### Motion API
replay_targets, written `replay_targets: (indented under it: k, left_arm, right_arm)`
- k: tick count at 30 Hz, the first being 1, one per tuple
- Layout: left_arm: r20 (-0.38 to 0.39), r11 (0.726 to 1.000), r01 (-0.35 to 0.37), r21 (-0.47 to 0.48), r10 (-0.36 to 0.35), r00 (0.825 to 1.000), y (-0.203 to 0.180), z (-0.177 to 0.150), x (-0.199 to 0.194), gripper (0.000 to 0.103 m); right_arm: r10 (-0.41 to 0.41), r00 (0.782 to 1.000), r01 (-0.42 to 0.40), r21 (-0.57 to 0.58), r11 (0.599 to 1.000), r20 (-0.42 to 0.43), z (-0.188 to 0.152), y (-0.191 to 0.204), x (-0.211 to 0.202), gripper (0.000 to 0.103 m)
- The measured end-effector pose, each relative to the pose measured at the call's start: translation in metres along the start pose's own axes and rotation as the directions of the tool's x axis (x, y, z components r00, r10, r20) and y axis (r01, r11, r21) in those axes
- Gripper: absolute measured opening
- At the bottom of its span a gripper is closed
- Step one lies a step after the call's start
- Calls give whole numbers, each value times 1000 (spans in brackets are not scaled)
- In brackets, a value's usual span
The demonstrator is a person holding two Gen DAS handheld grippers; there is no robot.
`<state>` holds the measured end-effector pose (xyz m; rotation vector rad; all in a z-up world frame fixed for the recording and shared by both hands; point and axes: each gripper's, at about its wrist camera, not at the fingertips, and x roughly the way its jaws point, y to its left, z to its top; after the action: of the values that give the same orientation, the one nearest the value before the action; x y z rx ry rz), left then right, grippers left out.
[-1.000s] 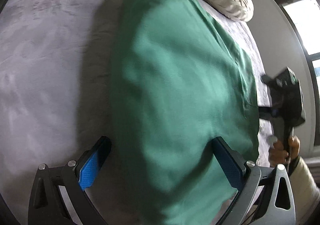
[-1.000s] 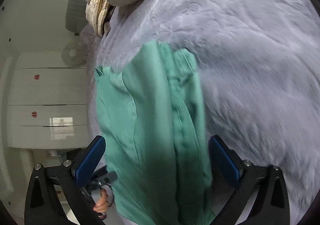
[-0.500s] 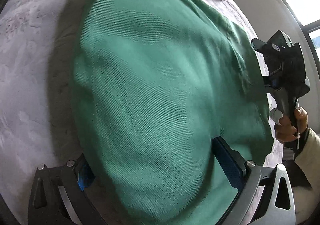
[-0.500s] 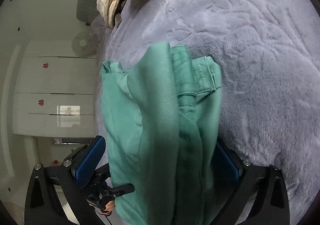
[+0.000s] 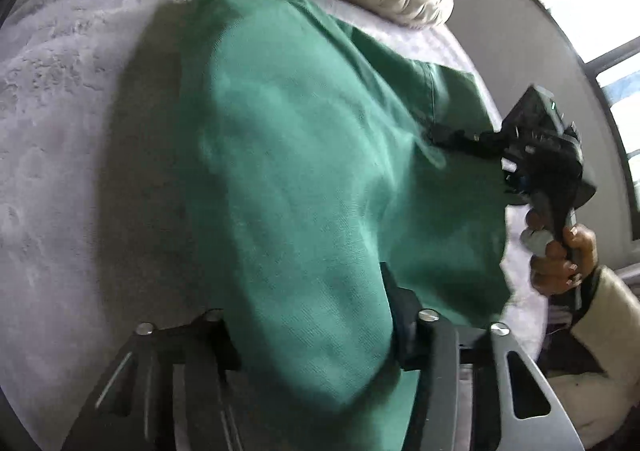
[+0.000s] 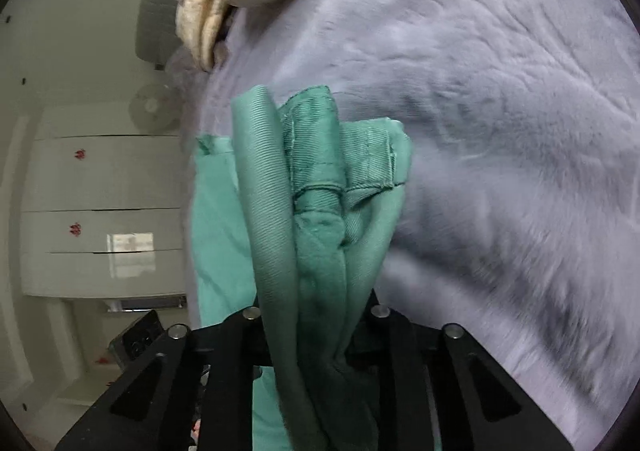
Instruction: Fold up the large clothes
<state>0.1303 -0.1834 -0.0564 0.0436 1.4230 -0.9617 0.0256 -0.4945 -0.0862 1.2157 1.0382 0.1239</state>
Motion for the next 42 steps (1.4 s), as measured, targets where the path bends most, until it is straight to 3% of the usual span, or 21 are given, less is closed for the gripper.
replay_targets:
  k: [6, 13, 20, 26, 33, 36, 39, 42]
  left_arm:
    - [32, 997, 80, 2, -80, 996, 7, -16, -49, 49]
    - [20, 996, 69, 54, -70, 997, 20, -48, -111, 49]
    - [-14, 998, 39, 55, -38, 999, 58, -105, -171, 49]
    - [-65, 1000, 8, 21, -7, 998, 97, -162, -193, 49]
    - [-170, 997, -72, -25, 67, 983, 138, -206, -157, 49]
    - [-153, 995, -87, -51, 78, 985, 140, -207, -148, 51]
    - [-142, 994, -100, -45, 93, 985, 142, -214, -154, 52]
    - [-147, 991, -126, -37, 120, 982, 140, -214, -154, 56]
  right_arm:
    - [98, 994, -99, 17, 995, 39, -18, 32, -12, 20]
    - [141, 988, -142, 24, 990, 60, -73, 74, -3, 20]
    - [161, 986, -163, 45, 986, 43, -149, 112, 32, 20]
    - [165, 986, -164, 93, 982, 3, -207, 121, 70, 20]
    - [56, 996, -47, 123, 991, -68, -245, 115, 126, 20]
    - [5, 998, 3, 108, 994, -66, -244, 118, 138, 21]
    - [-113, 991, 117, 55, 992, -73, -235, 129, 139, 25]
    - [-250, 965, 249, -23, 968, -79, -230, 144, 136, 36]
